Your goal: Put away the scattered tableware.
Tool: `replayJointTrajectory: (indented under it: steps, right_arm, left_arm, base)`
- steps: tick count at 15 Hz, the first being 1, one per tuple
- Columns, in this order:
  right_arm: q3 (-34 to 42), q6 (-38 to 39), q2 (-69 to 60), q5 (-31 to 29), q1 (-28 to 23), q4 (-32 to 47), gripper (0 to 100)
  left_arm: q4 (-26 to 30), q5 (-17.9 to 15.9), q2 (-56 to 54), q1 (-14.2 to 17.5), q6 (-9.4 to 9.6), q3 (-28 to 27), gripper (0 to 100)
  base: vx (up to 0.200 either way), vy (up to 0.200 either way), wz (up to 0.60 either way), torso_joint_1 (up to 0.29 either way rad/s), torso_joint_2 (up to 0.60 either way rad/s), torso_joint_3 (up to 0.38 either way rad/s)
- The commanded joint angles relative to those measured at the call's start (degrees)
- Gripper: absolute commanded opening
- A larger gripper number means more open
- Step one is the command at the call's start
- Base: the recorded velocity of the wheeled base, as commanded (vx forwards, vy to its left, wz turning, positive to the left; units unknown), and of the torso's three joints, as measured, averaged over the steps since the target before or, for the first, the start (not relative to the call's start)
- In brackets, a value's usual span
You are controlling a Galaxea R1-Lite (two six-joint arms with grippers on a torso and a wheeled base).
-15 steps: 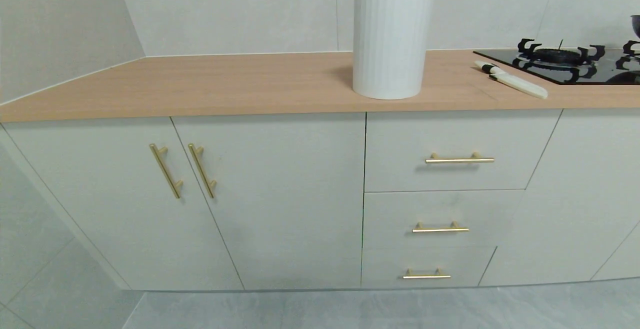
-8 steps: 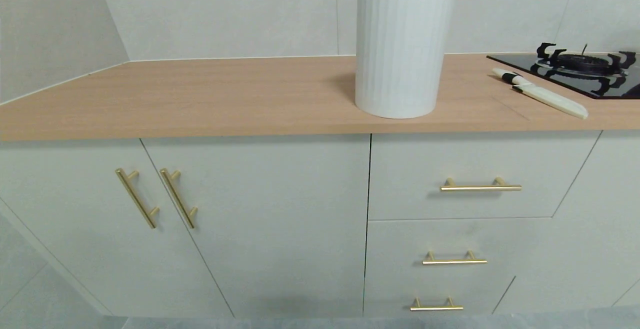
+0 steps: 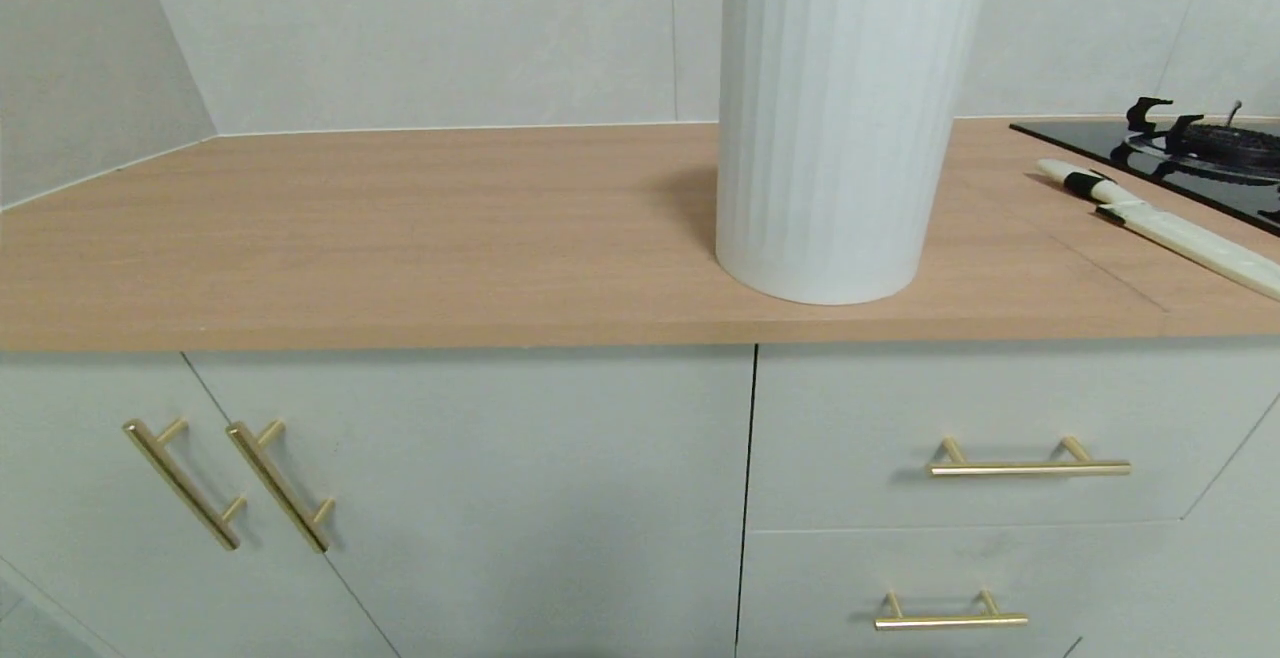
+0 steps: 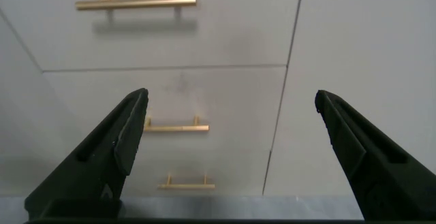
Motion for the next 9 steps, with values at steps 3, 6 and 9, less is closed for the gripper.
replayJointTrajectory:
  steps: [3, 6, 9]
  right_arm:
    - [0.0, 0.0, 0.1, 0.0, -0.1, 0.0, 100]
    - [0.0, 0.0, 0.1, 0.0, 0.0, 0.0, 100]
    - [0.0, 0.0, 0.1, 0.0, 0.0, 0.0, 100]
  left_arm:
    - [0.0, 0.0, 0.0, 0.0, 0.0, 0.0, 100]
    - [-0.1, 0.0, 0.0, 0.0, 0.0, 0.0, 100]
    - [0.0, 0.0, 0.0, 0.0, -0.09, 0.0, 100]
  base:
    - [0.0, 0.0, 0.0, 0.0, 0.0, 0.0]
    - [0.0, 0.0, 0.0, 0.0, 0.0, 0.0]
    - [0.0, 0.0, 0.0, 0.0, 0.0, 0.0]
